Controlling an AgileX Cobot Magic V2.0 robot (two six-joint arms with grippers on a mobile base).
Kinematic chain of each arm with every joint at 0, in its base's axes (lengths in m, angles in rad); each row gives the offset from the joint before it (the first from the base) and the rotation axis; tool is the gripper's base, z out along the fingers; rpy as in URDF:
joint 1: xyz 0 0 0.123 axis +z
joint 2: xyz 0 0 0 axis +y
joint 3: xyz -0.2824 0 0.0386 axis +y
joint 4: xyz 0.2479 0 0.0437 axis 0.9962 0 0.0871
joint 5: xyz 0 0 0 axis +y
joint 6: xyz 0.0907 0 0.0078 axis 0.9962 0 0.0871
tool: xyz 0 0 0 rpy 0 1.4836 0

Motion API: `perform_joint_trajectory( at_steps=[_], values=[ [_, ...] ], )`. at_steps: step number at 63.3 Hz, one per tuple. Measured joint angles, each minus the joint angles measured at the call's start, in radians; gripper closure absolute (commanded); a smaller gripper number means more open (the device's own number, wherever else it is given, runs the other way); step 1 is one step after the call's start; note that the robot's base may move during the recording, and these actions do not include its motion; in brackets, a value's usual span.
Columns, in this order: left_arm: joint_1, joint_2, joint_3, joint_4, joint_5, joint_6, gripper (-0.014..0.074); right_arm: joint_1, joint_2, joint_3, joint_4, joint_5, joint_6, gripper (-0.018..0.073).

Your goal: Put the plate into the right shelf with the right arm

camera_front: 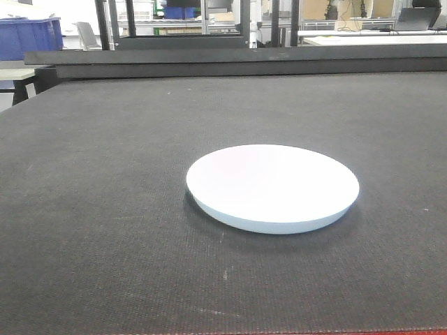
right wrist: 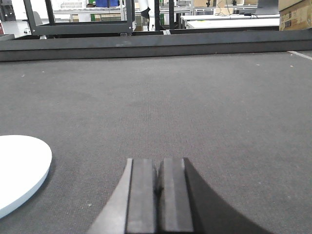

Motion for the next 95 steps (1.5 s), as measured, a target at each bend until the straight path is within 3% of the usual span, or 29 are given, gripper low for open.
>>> perform_joint_trajectory(
  at_steps=[17,28,36,45,55,63,72,87,91,95],
  values=[
    [0.000,0.000,0.000,0.000,0.000,0.000,0.0643,0.000,0.000,0.001,0.000,-0.011,0.000,0.0513],
    [0.000,0.000,0.000,0.000,0.000,0.000,0.0643,0.000,0.000,0.001,0.008,-0.173,0.019,0.0508],
    [0.000,0.000,0.000,0.000,0.000,0.000,0.0643,0.000,0.000,-0.040,0.019,-0.251,0.112,0.0504],
    [0.000,0.000,0.000,0.000,0.000,0.000,0.0643,0.000,0.042,-0.297,0.023,-0.032,0.153,0.0504],
    [0.000,0.000,0.000,0.000,0.000,0.000,0.0643,0.013,0.275,-0.622,0.048,0.213,0.160,0.0504],
    [0.000,0.000,0.000,0.000,0.000,0.000,0.0643,0.072,0.510,-0.852,0.102,0.485,0.120,0.0504],
    [0.000,0.000,0.000,0.000,0.000,0.000,0.0643,0.171,0.765,-0.992,0.152,0.721,0.069,0.0504],
    [0.000,0.000,0.000,0.000,0.000,0.000,0.0643,0.324,1.056,-1.026,0.165,0.753,0.061,0.0496],
    [0.000,0.000,0.000,0.000,0.000,0.000,0.0643,0.354,1.134,-1.026,0.167,0.741,0.061,0.0429],
    [0.000,0.000,0.000,0.000,0.000,0.000,0.0643,0.376,1.214,-1.026,0.167,0.717,0.061,0.0288]
  ],
)
